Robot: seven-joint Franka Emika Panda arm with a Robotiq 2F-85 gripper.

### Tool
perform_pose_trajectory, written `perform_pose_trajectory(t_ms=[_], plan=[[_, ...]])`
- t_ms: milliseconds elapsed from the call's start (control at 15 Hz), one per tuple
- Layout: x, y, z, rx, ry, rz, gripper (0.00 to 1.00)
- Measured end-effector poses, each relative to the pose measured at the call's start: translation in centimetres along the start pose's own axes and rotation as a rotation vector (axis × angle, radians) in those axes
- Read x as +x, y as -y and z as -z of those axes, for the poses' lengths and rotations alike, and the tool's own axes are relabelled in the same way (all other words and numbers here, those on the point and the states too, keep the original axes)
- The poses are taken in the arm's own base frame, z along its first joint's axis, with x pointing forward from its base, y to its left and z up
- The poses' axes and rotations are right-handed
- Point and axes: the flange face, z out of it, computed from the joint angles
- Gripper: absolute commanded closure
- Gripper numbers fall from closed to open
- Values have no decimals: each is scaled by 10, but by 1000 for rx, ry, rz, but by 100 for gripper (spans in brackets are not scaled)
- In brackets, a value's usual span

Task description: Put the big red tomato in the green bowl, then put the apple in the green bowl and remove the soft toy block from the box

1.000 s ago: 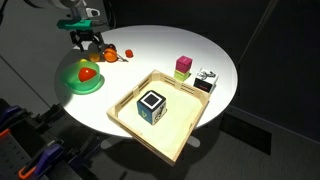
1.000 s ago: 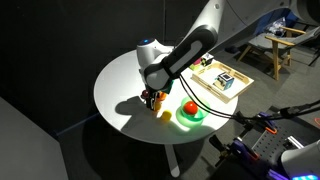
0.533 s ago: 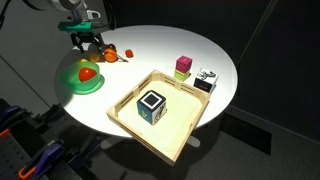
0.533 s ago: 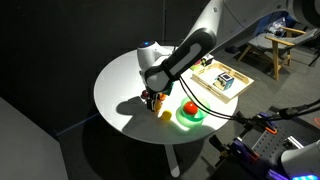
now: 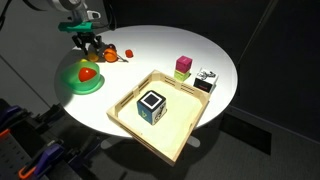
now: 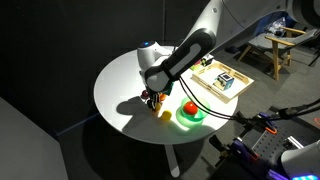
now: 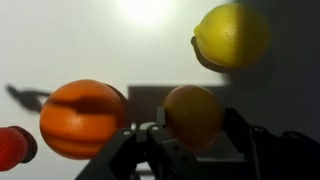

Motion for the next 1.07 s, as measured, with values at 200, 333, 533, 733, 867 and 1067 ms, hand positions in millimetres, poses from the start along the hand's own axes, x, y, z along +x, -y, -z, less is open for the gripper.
perform_pose_trajectory(t_ms=[200, 333, 533, 733, 867, 1067], plan=[[0, 0, 2, -1, -1, -4, 64], [1, 0, 7, -3, -4, -11, 64], [1, 1, 20, -9, -3, -30, 64], [-1, 5, 37, -16, 10, -56, 64], [-5, 8, 47, -22, 27, -73, 64], [-16, 11, 63, -29, 50, -98, 64]])
